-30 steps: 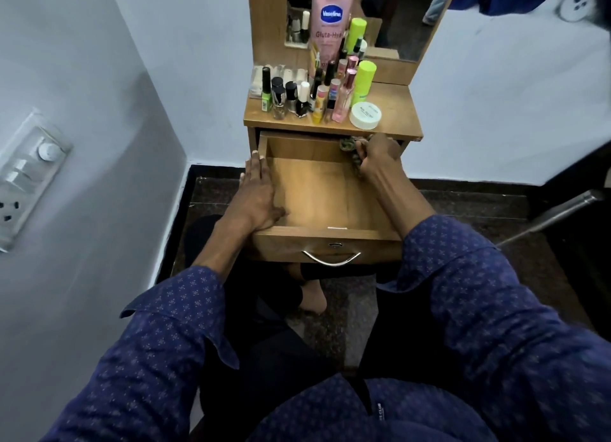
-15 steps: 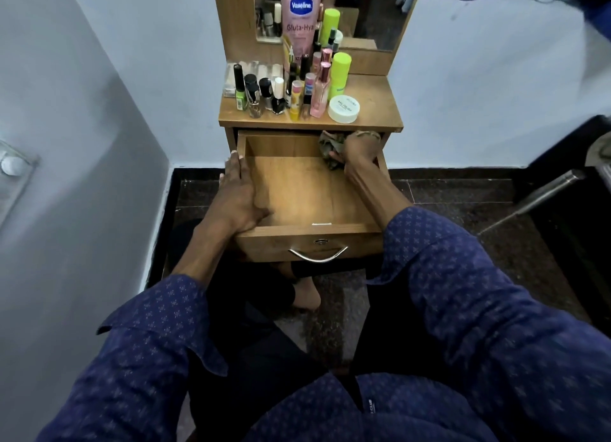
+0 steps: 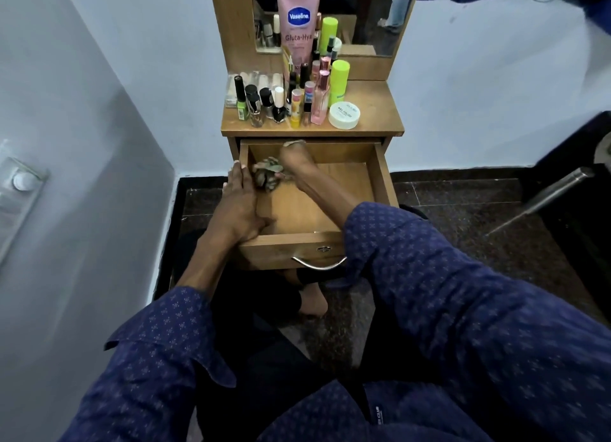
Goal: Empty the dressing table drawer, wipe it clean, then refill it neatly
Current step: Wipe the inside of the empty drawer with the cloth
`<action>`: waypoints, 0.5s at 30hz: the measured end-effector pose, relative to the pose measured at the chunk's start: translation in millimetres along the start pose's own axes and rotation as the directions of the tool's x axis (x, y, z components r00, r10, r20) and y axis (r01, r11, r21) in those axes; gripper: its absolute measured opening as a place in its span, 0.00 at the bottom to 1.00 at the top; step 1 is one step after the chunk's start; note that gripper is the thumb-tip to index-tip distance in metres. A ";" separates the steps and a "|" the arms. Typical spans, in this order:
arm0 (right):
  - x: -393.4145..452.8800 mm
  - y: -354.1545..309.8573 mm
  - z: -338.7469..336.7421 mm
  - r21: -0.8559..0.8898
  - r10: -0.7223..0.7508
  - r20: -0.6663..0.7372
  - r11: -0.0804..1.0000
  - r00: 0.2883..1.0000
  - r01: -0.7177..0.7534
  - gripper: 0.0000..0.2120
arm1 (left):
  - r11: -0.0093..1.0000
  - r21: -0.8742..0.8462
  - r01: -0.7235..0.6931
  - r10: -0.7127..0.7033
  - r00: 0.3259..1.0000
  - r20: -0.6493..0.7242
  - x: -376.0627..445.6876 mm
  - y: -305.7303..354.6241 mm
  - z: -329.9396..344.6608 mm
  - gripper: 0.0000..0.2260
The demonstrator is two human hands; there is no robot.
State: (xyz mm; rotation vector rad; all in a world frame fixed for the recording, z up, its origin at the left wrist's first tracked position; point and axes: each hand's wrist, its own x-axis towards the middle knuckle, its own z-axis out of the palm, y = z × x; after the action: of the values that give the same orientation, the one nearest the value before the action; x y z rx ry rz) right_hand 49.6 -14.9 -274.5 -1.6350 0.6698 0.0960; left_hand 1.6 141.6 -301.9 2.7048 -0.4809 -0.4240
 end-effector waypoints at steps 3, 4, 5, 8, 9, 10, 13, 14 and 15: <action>18.5 14.2 -64.4 -0.294 -0.151 -0.220 0.952 0.964 0.082 0.10 | 1.000 -0.002 -0.001 0.000 1.000 -0.002 -0.2 -0.2 1.5 0.57; 24.3 21.2 -87.2 -0.383 -0.204 -0.274 0.919 0.940 0.088 0.10 | 1.000 -0.006 0.003 -0.003 1.000 0.003 0.3 -0.5 1.7 0.57; 27.4 28.5 -104.4 -0.438 -0.229 -0.302 0.896 0.925 0.079 0.10 | 1.000 -0.011 0.006 -0.006 1.000 0.007 0.1 -0.4 2.5 0.57; 16.8 40.2 -115.1 -0.593 -0.275 -0.240 0.801 0.931 0.084 0.10 | 1.000 -0.021 0.007 -0.007 1.000 0.005 -1.8 0.8 2.7 0.57; 11.1 41.3 -107.3 -0.658 -0.271 -0.205 0.750 0.940 0.072 0.13 | 1.000 -0.023 0.003 -0.003 1.000 0.006 -2.2 1.4 2.3 0.57; 7.4 42.4 -99.9 -0.706 -0.273 -0.185 0.705 0.944 0.066 0.16 | 1.000 -0.022 0.002 -0.002 1.000 0.003 -3.1 2.1 2.6 0.57; -1.0 42.7 -69.0 -0.823 -0.383 -0.106 0.552 0.918 0.135 0.15 | 1.000 -0.007 0.007 -0.007 1.000 0.004 -2.8 3.3 3.0 0.57; -4.6 41.2 -58.9 -0.844 -0.422 -0.054 0.504 0.905 0.184 0.13 | 1.000 0.000 0.004 -0.004 1.000 0.007 -2.1 2.8 2.8 0.57; -9.1 38.9 -48.8 -0.854 -0.437 0.003 0.467 0.900 0.229 0.12 | 1.000 0.009 0.001 -0.001 1.000 0.006 -1.7 1.5 2.8 0.56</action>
State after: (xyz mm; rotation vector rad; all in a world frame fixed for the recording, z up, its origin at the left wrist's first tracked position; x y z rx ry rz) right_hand 8.6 -57.9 -295.4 -2.7568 0.4463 -0.0744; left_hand -1.3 140.0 -303.4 2.7128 -0.4841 -0.4316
